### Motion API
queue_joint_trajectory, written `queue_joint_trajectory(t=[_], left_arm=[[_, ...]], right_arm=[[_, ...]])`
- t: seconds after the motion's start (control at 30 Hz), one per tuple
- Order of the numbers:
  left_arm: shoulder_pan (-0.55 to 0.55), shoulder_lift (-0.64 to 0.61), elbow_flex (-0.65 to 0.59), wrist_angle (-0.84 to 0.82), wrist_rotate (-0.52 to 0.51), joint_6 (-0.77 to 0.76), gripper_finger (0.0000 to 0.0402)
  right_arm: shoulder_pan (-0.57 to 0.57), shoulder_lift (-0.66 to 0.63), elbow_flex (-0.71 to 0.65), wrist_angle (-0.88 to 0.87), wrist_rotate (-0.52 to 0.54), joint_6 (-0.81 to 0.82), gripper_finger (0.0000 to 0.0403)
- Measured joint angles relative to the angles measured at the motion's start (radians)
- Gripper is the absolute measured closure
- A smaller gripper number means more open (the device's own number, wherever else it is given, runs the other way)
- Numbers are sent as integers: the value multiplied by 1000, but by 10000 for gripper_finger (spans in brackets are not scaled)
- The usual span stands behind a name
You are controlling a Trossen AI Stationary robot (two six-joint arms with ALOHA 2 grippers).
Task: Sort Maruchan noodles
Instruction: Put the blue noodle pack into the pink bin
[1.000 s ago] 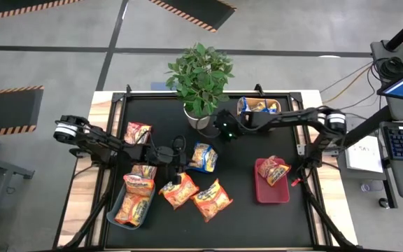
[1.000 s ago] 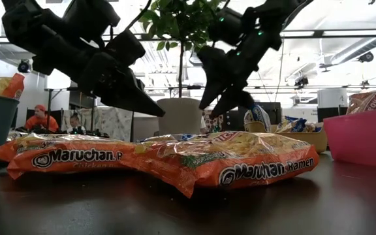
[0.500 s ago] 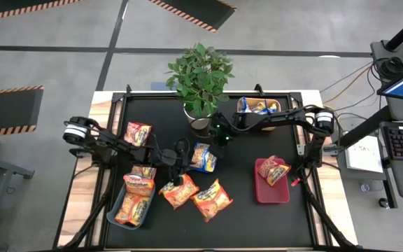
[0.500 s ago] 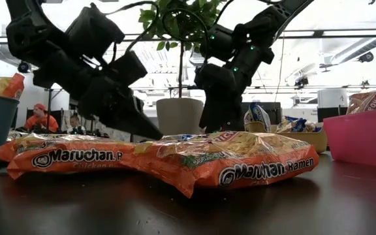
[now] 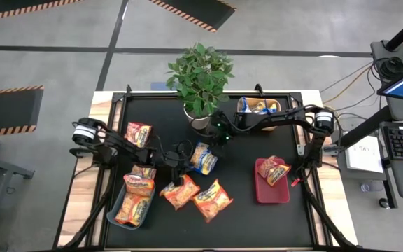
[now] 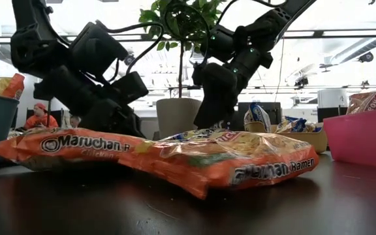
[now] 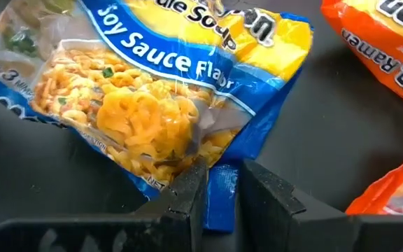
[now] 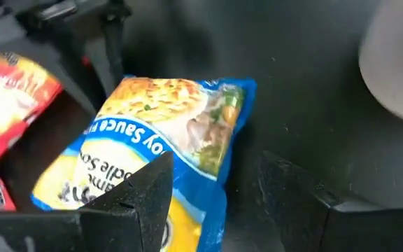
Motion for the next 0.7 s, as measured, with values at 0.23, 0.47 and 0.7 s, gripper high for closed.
queue_joint_trajectory(t=[0.23,0.47,0.7], left_arm=[[3,17,0,22,3,-1,327],[5,18,-2,18,3,3,327],[5,18,-2,19,2,4,327]], right_arm=[[-8,0,-26,-1,-2,139,204],[-9,0,-87,88,-66,221,204],[-1,0,-110,192,-100,285,204]])
